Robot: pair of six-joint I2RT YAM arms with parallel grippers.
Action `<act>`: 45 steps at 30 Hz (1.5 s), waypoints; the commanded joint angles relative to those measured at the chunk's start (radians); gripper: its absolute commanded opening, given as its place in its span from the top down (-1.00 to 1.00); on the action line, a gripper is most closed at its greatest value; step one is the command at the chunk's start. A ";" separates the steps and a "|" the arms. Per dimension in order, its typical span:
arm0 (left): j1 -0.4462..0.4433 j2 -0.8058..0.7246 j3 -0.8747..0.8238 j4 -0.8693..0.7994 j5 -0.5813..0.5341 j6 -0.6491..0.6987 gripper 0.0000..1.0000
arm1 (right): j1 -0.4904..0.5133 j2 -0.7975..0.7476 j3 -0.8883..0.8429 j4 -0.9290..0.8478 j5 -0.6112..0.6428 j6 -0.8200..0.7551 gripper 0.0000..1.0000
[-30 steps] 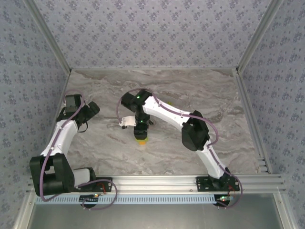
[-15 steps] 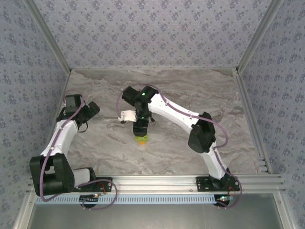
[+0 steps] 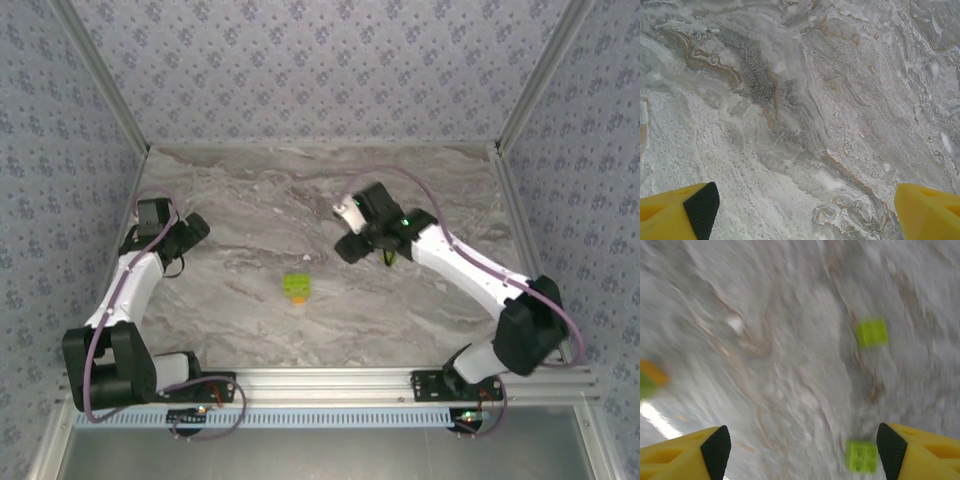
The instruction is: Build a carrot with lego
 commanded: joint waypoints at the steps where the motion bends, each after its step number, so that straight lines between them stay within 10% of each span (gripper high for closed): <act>1: 0.001 -0.002 0.009 0.018 0.032 -0.008 -0.84 | 0.023 -0.084 -0.254 0.433 0.102 0.184 -0.63; 11: 0.002 -0.024 -0.002 0.018 0.031 -0.007 -0.84 | -0.058 -0.073 -0.573 0.807 0.287 0.300 -0.64; 24: 0.001 -0.013 -0.005 0.028 0.037 -0.008 -0.84 | -0.026 -0.051 -0.690 0.851 0.501 0.581 -0.61; 37: 0.000 -0.013 -0.004 0.025 0.040 -0.008 -0.84 | 0.009 0.180 -0.702 1.044 0.492 0.523 -0.59; 45: 0.001 -0.001 -0.001 0.028 0.043 -0.006 -0.84 | -0.023 0.243 -0.708 1.115 0.456 0.513 -0.21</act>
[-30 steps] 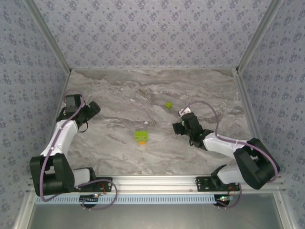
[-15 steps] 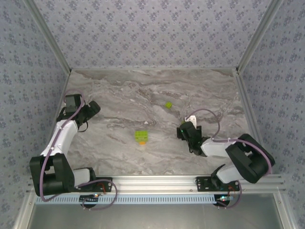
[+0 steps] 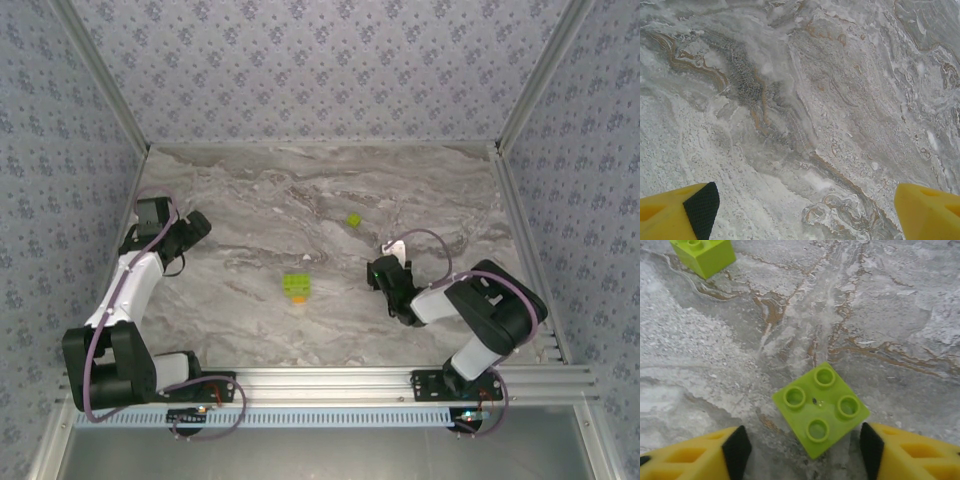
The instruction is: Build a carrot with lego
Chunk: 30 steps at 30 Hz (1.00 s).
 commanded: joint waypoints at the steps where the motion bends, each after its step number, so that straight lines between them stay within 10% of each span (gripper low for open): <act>1: 0.001 -0.001 -0.002 0.008 0.010 -0.006 -0.84 | -0.026 0.041 -0.006 -0.023 -0.004 -0.001 -0.16; 14: 0.001 -0.004 -0.002 0.006 0.010 -0.006 -0.84 | 0.014 -0.019 0.034 -0.151 -0.056 0.014 0.32; 30: 0.001 -0.011 -0.002 0.003 0.010 -0.006 -0.84 | 0.103 0.139 0.244 -0.347 -0.760 -0.411 0.31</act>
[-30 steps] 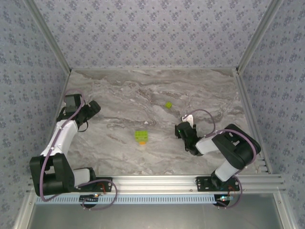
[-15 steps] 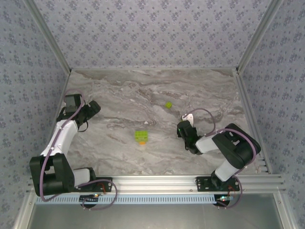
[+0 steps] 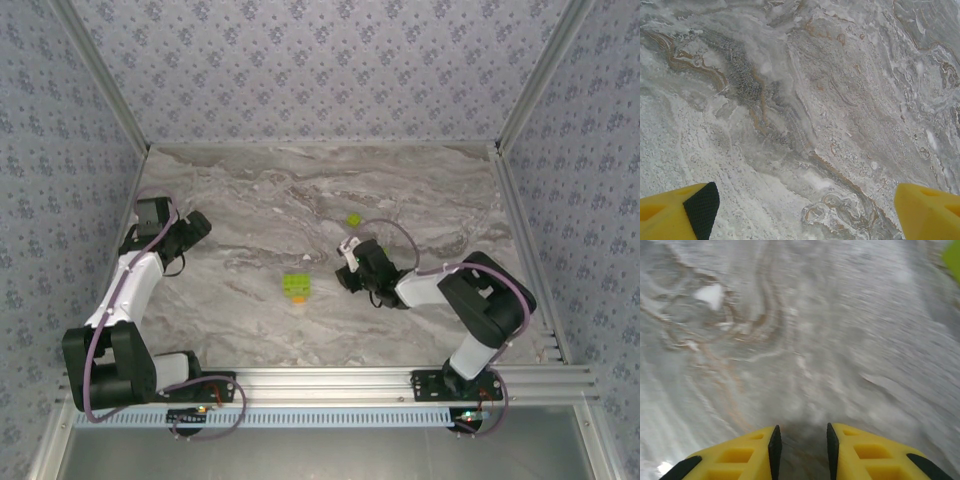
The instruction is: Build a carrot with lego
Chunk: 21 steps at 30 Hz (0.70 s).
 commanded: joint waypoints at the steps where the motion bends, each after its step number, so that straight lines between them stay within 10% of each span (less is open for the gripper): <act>1: 0.000 -0.011 -0.003 0.003 0.005 -0.006 -0.84 | 0.056 0.085 0.020 -0.142 -0.244 -0.095 0.30; 11: 0.001 -0.008 -0.005 0.008 0.009 -0.007 -0.84 | 0.060 0.152 -0.003 -0.069 -0.258 -0.130 -0.25; 21: 0.001 -0.011 -0.008 0.008 0.013 -0.007 -0.84 | -0.014 -0.034 -0.080 -0.047 -0.099 -0.047 -0.30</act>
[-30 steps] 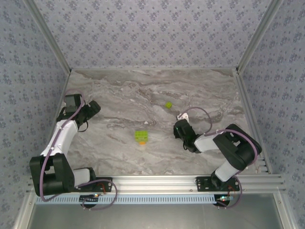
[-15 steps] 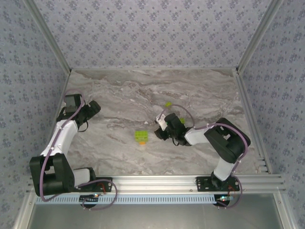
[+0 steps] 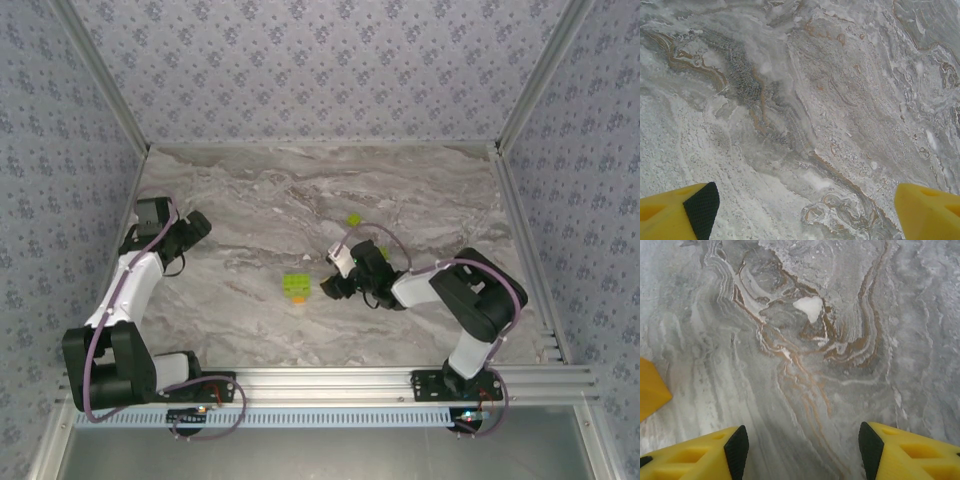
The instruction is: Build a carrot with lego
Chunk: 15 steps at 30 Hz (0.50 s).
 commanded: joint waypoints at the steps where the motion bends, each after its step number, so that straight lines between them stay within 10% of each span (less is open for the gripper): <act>1: 0.002 -0.011 -0.007 0.008 0.011 -0.006 -0.84 | -0.023 -0.084 -0.057 -0.165 0.105 0.077 -0.30; 15: 0.001 -0.011 -0.004 0.012 0.022 -0.009 -0.84 | -0.167 -0.433 -0.067 -0.416 0.325 0.268 -0.67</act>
